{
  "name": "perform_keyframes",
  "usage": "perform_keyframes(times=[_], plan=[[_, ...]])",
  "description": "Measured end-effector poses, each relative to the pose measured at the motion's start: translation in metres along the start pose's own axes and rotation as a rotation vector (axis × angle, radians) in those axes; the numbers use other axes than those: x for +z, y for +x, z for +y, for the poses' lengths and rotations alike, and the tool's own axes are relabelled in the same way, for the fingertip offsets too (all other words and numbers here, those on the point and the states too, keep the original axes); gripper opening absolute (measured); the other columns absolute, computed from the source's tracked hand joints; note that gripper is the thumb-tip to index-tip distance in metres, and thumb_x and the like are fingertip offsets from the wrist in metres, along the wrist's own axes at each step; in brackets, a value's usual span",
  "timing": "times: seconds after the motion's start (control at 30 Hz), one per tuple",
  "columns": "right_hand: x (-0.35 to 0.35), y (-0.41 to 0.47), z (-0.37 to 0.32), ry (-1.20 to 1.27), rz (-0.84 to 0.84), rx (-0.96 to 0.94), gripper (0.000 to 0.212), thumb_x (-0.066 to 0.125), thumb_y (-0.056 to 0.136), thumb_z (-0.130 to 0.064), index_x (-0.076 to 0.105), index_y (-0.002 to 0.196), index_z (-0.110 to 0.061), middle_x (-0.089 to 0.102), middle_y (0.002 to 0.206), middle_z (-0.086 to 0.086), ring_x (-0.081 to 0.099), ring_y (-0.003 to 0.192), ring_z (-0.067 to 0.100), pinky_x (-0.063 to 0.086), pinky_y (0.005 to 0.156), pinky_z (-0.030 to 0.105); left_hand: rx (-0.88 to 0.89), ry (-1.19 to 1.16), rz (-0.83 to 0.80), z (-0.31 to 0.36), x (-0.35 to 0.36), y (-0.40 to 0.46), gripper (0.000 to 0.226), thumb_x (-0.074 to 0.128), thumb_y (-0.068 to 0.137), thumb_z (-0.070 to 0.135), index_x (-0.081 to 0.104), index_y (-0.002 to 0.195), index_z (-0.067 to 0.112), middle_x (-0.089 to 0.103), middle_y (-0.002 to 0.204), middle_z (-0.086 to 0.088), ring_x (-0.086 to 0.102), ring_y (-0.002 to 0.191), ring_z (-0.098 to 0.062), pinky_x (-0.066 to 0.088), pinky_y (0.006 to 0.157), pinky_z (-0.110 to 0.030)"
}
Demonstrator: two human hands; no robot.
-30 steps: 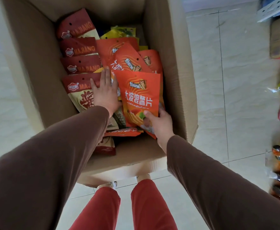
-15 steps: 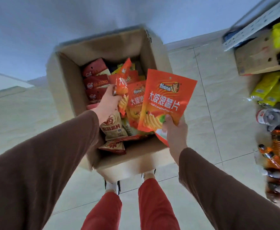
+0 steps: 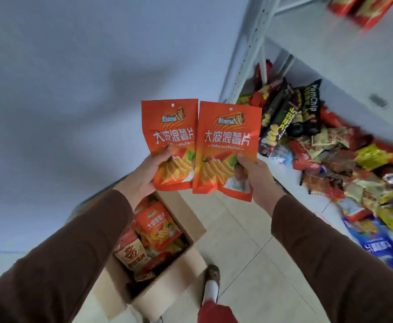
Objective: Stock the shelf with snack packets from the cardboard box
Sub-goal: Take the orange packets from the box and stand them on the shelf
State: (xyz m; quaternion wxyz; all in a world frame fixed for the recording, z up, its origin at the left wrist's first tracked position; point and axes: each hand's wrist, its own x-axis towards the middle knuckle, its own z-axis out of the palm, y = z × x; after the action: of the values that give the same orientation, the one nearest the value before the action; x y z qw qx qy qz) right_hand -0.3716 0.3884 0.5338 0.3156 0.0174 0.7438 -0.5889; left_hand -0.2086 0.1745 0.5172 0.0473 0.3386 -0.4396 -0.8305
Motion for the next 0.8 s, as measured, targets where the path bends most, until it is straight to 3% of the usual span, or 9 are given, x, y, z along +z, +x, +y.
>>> perform_keyframes(times=[0.13,0.2,0.27,0.43,0.57,0.7,0.8], plan=[[-0.083,-0.001,-0.066,0.083,-0.006,-0.077,0.034,0.066,0.097,-0.033,0.066,0.067,-0.018,0.055,0.059,0.005,0.046,0.052,0.02,0.039,0.059,0.032,0.046,0.139,-0.06,0.053,0.104,0.006,0.032,0.071,0.092,0.027,0.062,0.122,0.024,0.076,0.112,-0.005,0.075,0.096,-0.028,0.062,0.075,-0.041],[-0.13,0.005,-0.093,0.122,-0.024,-0.132,0.041,0.063,0.098,-0.034,0.069,0.059,-0.023,0.053,0.059,0.006,0.039,0.053,0.024,0.035,0.058,0.034,0.085,0.184,-0.072,0.068,0.155,0.021,0.035,0.074,0.089,0.021,0.063,0.122,0.021,0.076,0.113,-0.006,0.075,0.098,-0.03,0.06,0.084,-0.046],[-0.178,0.013,-0.121,0.16,-0.031,-0.182,0.04,0.06,0.1,-0.033,0.072,0.063,-0.024,0.053,0.06,0.006,0.037,0.054,0.024,0.033,0.058,0.035,0.1,0.193,-0.103,0.078,0.208,0.041,0.038,0.074,0.088,0.017,0.064,0.124,0.017,0.074,0.116,-0.01,0.073,0.101,-0.032,0.056,0.094,-0.051],[-0.303,0.054,-0.182,0.187,0.063,-0.237,0.036,0.06,0.1,-0.032,0.068,0.069,-0.015,0.054,0.059,0.008,0.041,0.052,0.022,0.034,0.057,0.033,0.093,0.175,-0.116,0.098,0.356,0.102,0.029,0.07,0.091,0.018,0.067,0.119,0.015,0.075,0.111,-0.014,0.073,0.099,-0.036,0.057,0.091,-0.051],[-0.387,0.09,-0.21,0.227,0.097,-0.25,0.047,0.058,0.101,-0.031,0.069,0.057,-0.019,0.051,0.057,0.008,0.033,0.053,0.027,0.031,0.053,0.034,0.126,0.167,-0.118,0.103,0.456,0.15,0.063,0.091,0.067,0.041,0.068,0.121,0.019,0.075,0.112,-0.012,0.073,0.099,-0.036,0.054,0.093,-0.058],[-0.439,0.124,-0.224,0.252,0.168,-0.234,0.038,0.059,0.101,-0.033,0.068,0.071,-0.012,0.052,0.06,0.009,0.034,0.047,0.024,0.029,0.049,0.033,0.17,0.226,-0.166,0.104,0.528,0.188,0.054,0.09,0.07,0.036,0.07,0.116,0.017,0.077,0.104,-0.009,0.075,0.095,-0.031,0.058,0.09,-0.052],[-0.465,0.151,-0.235,0.314,0.246,-0.224,0.03,0.06,0.101,-0.031,0.063,0.082,-0.008,0.051,0.062,0.009,0.041,0.045,0.02,0.035,0.047,0.029,0.244,0.298,-0.135,0.116,0.567,0.229,0.044,0.09,0.072,0.03,0.072,0.109,0.014,0.078,0.098,-0.008,0.075,0.09,-0.028,0.06,0.086,-0.045]])
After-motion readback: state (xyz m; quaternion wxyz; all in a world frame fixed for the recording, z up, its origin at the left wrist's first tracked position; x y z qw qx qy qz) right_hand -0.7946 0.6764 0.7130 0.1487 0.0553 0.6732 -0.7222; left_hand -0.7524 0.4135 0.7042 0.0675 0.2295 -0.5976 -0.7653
